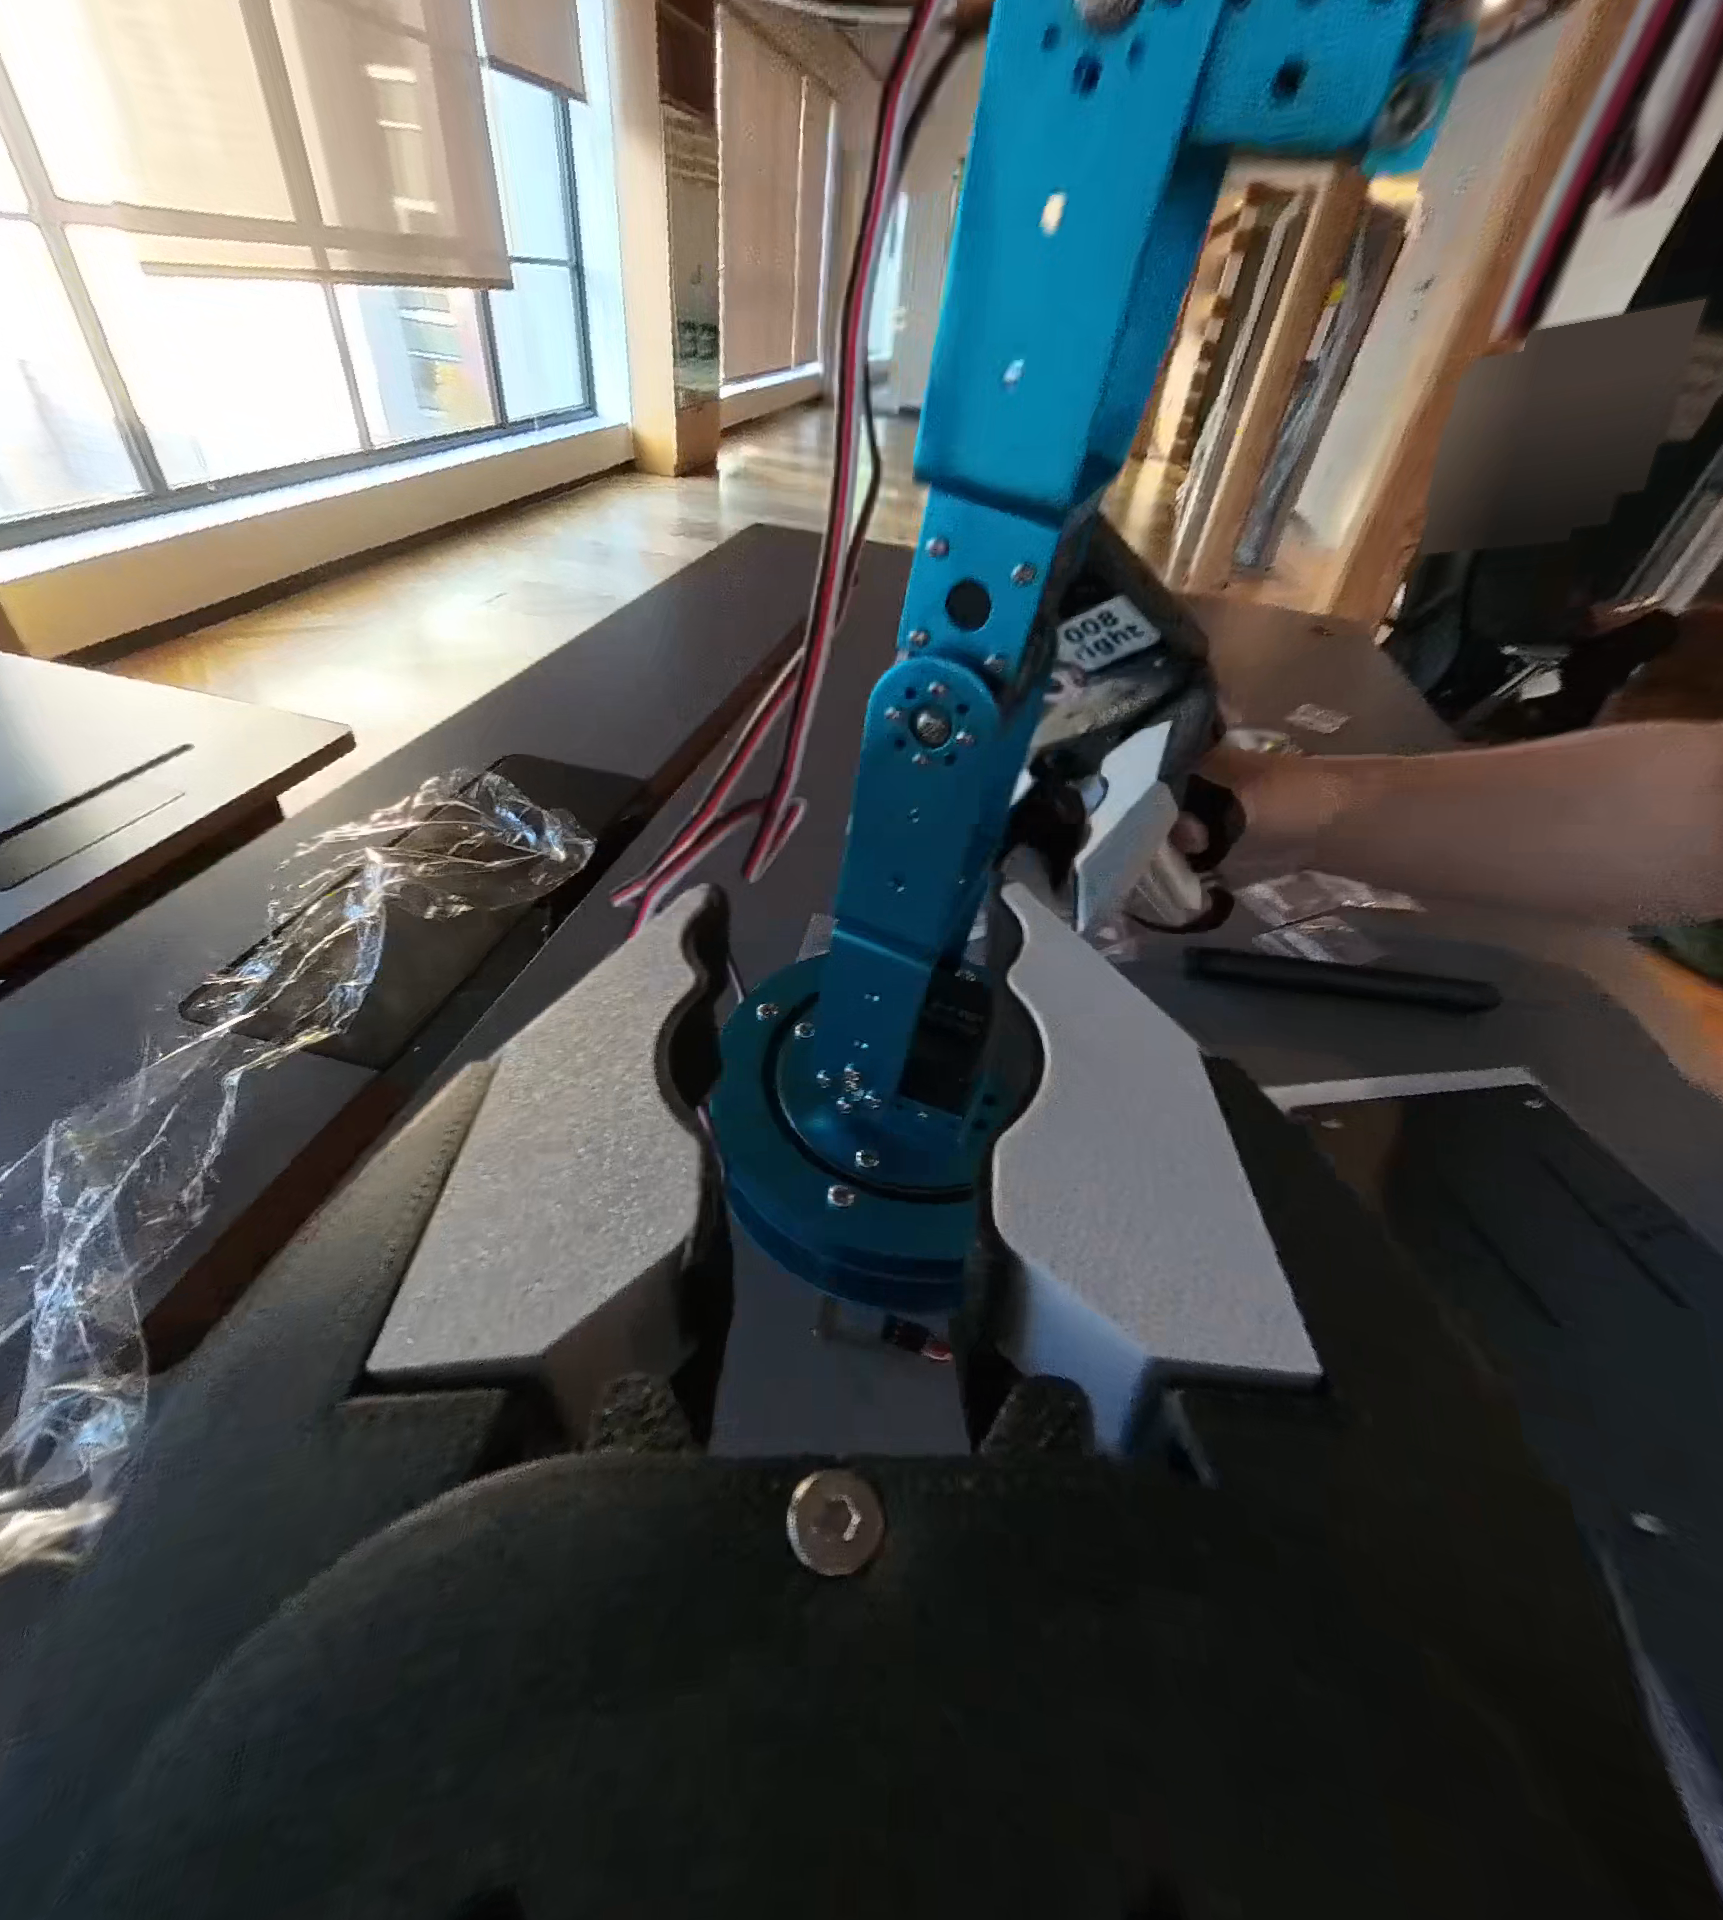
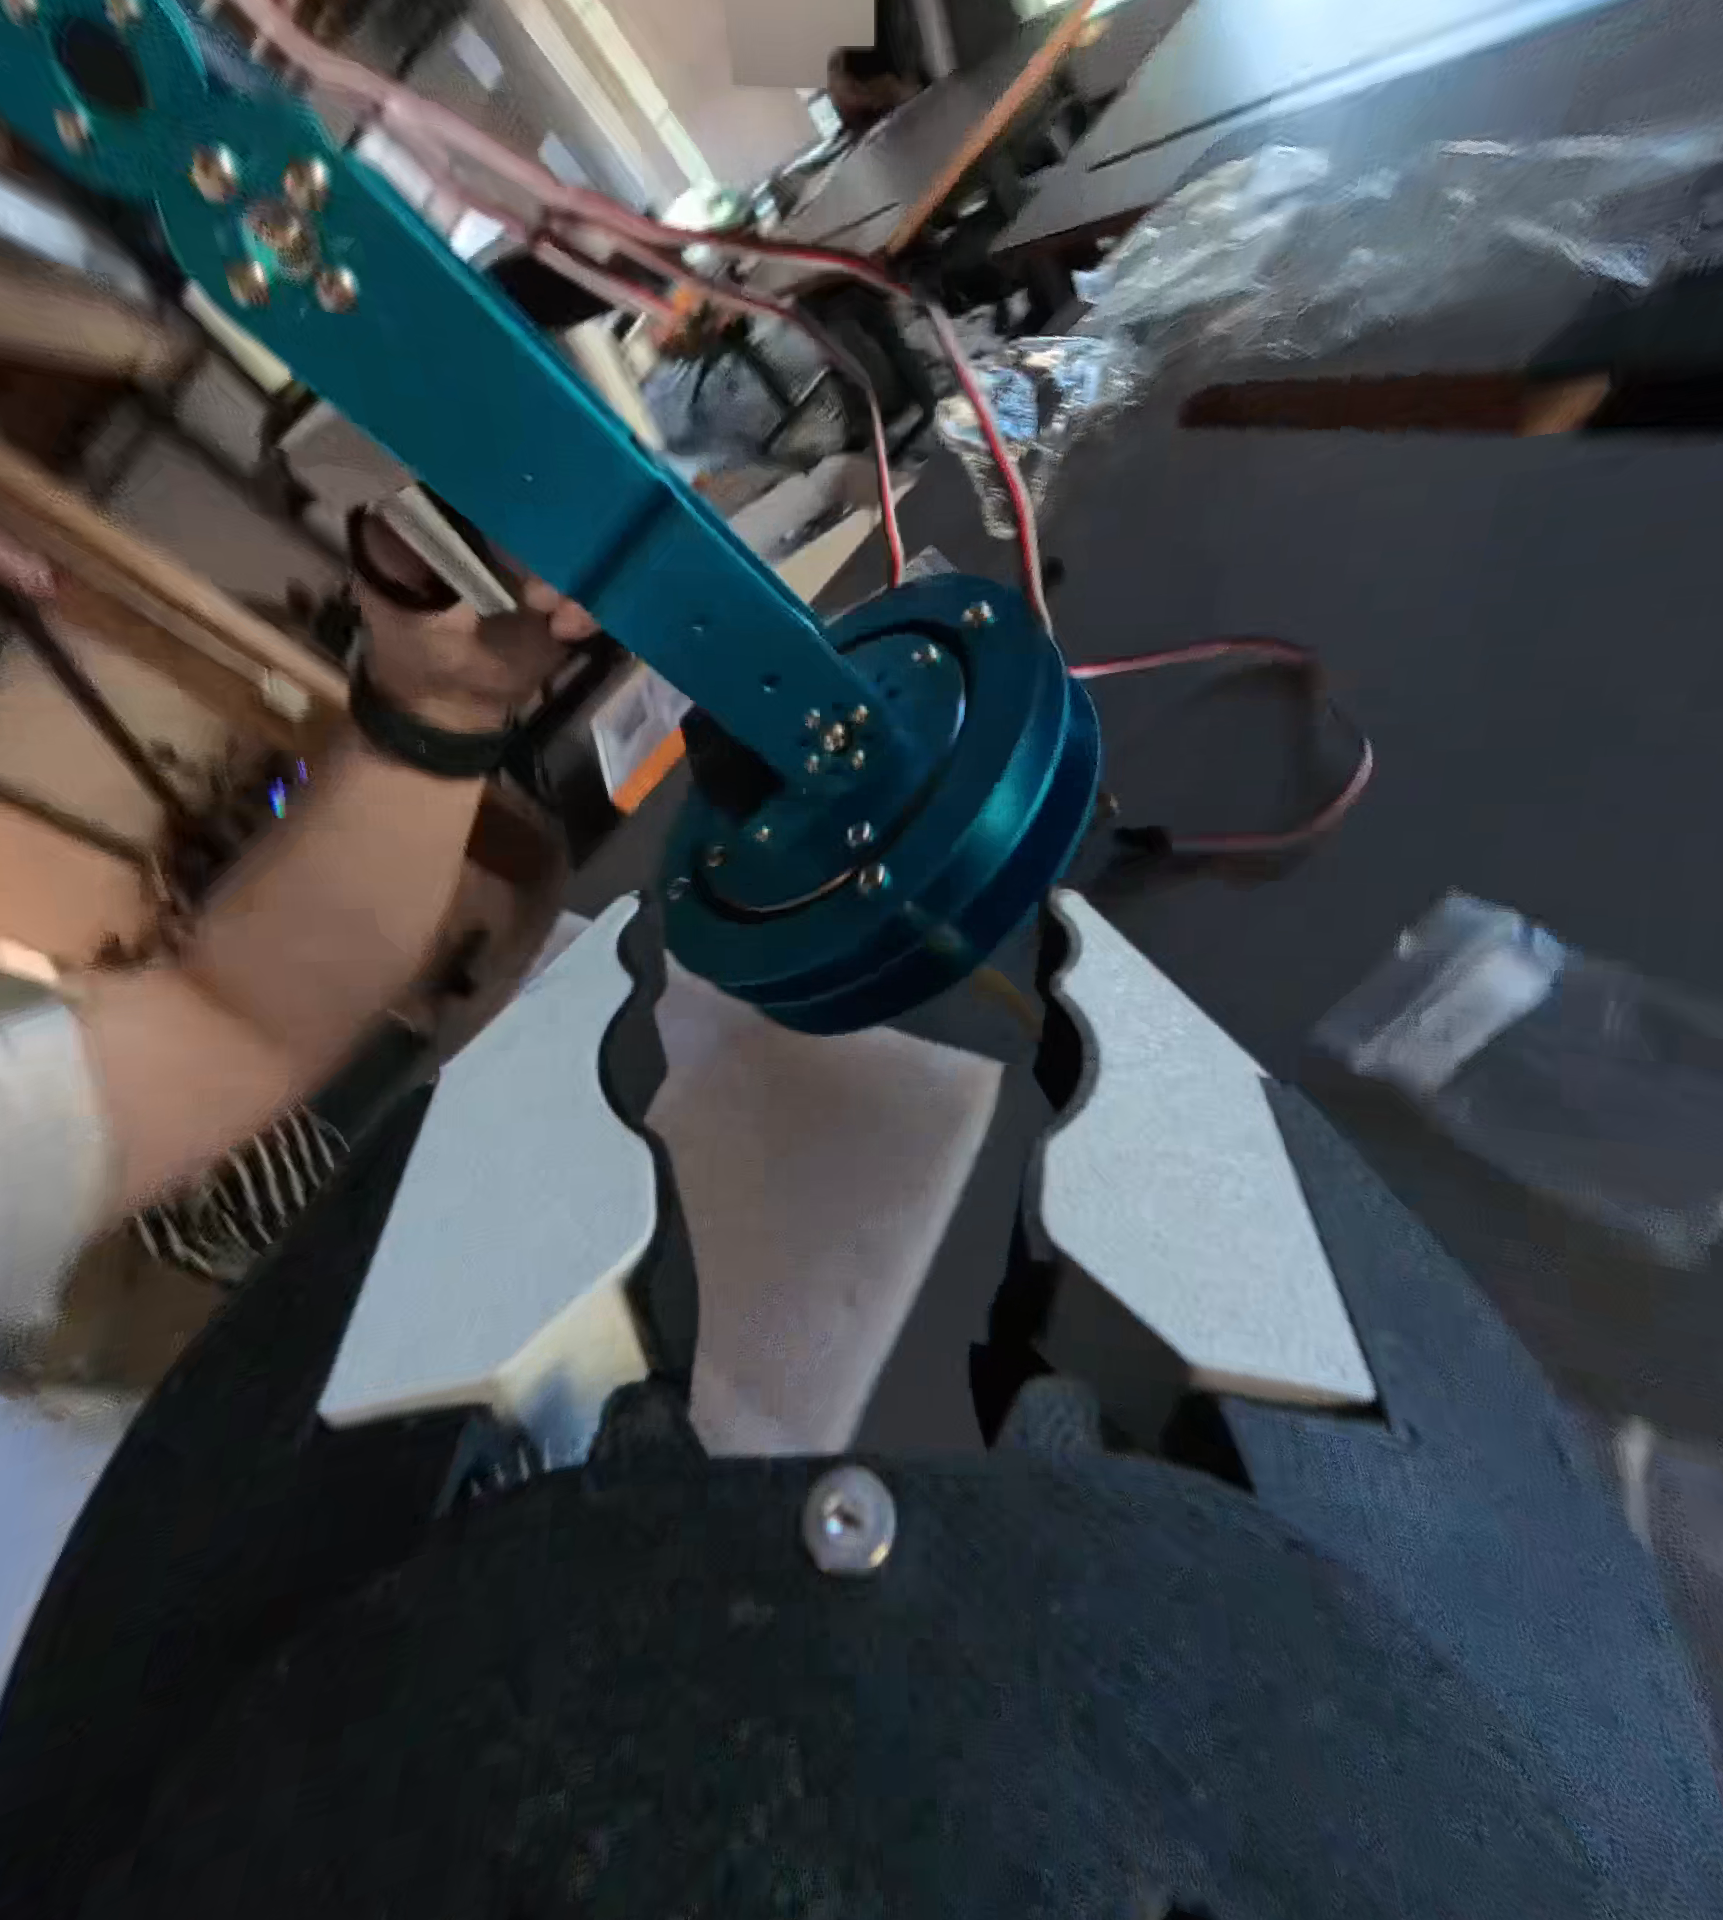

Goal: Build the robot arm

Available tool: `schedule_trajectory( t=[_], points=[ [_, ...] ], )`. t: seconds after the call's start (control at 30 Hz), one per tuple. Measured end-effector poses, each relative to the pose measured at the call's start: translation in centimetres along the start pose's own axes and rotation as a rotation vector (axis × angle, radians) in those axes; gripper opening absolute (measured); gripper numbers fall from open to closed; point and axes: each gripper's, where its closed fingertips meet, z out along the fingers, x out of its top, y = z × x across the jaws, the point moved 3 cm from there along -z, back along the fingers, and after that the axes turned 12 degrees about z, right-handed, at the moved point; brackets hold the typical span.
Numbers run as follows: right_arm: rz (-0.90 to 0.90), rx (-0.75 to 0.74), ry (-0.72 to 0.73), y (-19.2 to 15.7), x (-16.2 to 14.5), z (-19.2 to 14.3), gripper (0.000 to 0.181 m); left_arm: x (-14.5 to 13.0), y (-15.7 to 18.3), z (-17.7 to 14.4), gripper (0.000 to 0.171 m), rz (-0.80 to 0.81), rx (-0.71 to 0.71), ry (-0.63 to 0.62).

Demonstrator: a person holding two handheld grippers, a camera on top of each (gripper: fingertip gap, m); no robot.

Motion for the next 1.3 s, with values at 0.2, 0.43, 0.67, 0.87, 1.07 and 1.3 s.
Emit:
schedule_trajectory(
  t=[0.2,0.43,0.67,0.87,1.07,1.3],
  points=[
    [0.487,0.082,-0.004,-0.8,-3.9,-0.2,0.061,-1.1,2.5,-1.5,0.042,0.028,-0.084,-0.079],
    [0.68,0.082,0.065,0.9,-3.6,2.4,0.05,-0.9,1.4,2.0,0.046,-0.022,-0.188,0.015],
    [0.823,0.289,0.157,0.9,-2.6,4.0,0.039,-1.2,1.4,4.4,0.045,0.021,-0.259,0.015],
    [0.868,0.373,0.193,1.1,-2.4,4.4,0.037,-2.2,1.5,5.5,0.027,0.022,-0.288,-0.015],
    [0.858,0.422,0.188,0.2,-2.1,4.6,0.055,-2.3,1.3,5.6,0.029,-0.015,-0.266,0.024],
    [0.766,0.337,0.123,0.0,-2.5,5.6,0.031,-2.3,1.3,5.6,0.028,-0.004,-0.239,0.003]
  ],
)
